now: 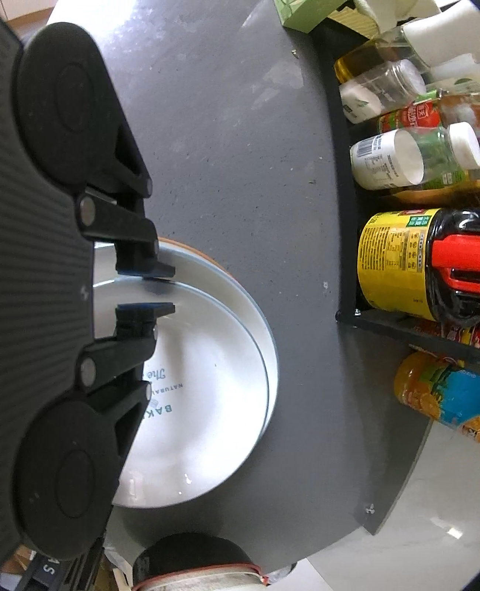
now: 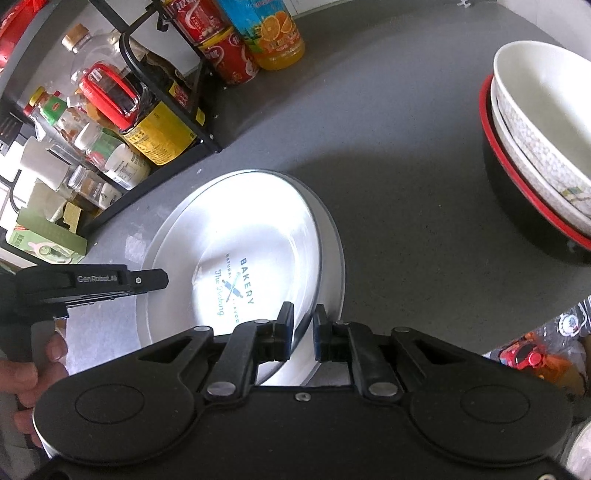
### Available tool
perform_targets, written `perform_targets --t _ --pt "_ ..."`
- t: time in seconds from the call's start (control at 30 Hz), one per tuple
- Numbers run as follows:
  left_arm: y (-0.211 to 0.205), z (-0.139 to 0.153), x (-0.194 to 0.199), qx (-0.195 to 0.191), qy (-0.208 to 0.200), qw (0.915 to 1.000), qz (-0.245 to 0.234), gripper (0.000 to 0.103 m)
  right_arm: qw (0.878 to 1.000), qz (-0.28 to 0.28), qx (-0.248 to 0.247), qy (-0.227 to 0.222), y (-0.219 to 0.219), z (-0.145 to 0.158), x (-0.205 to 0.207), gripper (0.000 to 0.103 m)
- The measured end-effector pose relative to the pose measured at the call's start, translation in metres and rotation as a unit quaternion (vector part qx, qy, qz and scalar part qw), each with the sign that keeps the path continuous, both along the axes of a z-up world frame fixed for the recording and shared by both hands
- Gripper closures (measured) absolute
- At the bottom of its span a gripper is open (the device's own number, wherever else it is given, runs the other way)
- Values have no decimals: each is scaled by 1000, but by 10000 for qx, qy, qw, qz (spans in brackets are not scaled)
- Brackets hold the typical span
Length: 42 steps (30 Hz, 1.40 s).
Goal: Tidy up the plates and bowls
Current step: 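Lower the 'BAKERY' plate onto the plate stack and open both tools, then move both tools toward the bowl stack in the red bowl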
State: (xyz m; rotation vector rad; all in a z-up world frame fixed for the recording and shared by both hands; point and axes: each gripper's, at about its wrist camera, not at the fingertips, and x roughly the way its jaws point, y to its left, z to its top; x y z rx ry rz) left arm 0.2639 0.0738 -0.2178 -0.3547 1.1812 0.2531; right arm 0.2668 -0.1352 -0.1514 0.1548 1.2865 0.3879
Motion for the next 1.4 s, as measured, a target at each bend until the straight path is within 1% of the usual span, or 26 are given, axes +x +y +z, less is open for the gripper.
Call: perform_targets --t 0.03,0.07,0.2,0.3,0.43,0.57,0.6,0.63,0.67,0.7,0.73,0.77,0.8,0.83,0.87,0.9,0.97,1.0,1.03,1.1,1.13,1.2,1.27,1.3,1.37,1.4 --pt "-1 0 1 29 21 10000 -15 93 10000 2 33 28 -1 1 0 86" --pt "-2 0 2 61 40 10000 -37 93 10000 9 67 41 -2 3 -1 85" --pt "-2 0 6 87 121 9999 -31 93 9999 -78 110 67 -10 8 -3 84" --pt "0 -1 6 -19 142 9999 95 93 9999 -91 -110 -62 -14 11 -5 82" --pt "-1 -1 6 9 140 9998 142 93 9996 -215 -148 -95 -22 8 -7 82" --pt "-1 6 6 82 88 9998 148 93 9994 -261 -161 -150 -26 9 -7 82" --pt "-1 9 6 70 78 9998 150 93 9992 -309 -165 -188 -28 12 -7 82" --pt "0 12 5 47 78 9998 172 92 9990 -355 -160 -218 -30 14 -8 80" --pt "1 15 5 16 83 9998 199 89 9988 -393 -147 -262 -31 17 -8 77" --pt "1 19 5 -7 64 9997 227 86 9985 -419 -130 -324 -34 21 -9 72" --pt "2 23 4 -19 7 9997 243 77 9982 -434 -112 -392 -35 24 -10 65" --pt "3 26 2 -31 -43 9997 244 63 9978 -459 -104 -467 -37 29 -11 60" --pt "3 31 1 -45 -90 9997 238 56 9973 -494 -110 -526 -39 32 -11 52" --pt "3 35 0 -59 -141 9996 225 44 9967 -536 -112 -599 -42 36 -12 50" --pt "2 39 -1 -59 -191 9996 202 36 9962 -561 -106 -656 -44 39 -13 50" --pt "0 43 -2 -37 -230 9996 166 33 9958 -586 -96 -698 -46 42 -13 48" --pt "-5 50 -4 77 -295 9995 70 23 9949 -643 -52 -769 -51 49 -16 42" --pt "-9 55 -5 172 -317 9993 20 21 9944 -663 -17 -823 -51 52 -16 35" --pt "-12 58 -5 208 -350 9992 -32 18 9939 -662 15 -883 -53 56 -17 24" --pt "-18 65 -7 211 -416 9988 -132 16 9928 -650 5 -1010 -56 62 -21 13" --pt "-21 69 -8 243 -410 9987 -173 15 9924 -620 -28 -1064 -56 65 -23 10" --pt "-30 74 -9 350 -323 9984 -301 12 9924 -547 -72 -1095 -59 70 -26 10" --pt "-38 79 -13 439 -323 9979 -362 9 9928 -460 -12 -1107 -61 73 -29 6" --pt "-42 82 -15 420 -336 9978 -391 7 9925 -419 1 -1146 -63 75 -31 3" --pt "-48 85 -18 382 -355 9979 -384 2 9921 -327 27 -1207 -66 79 -34 2" --pt "-52 87 -20 384 -344 9980 -366 1 9921 -308 25 -1215 -69 81 -36 0"
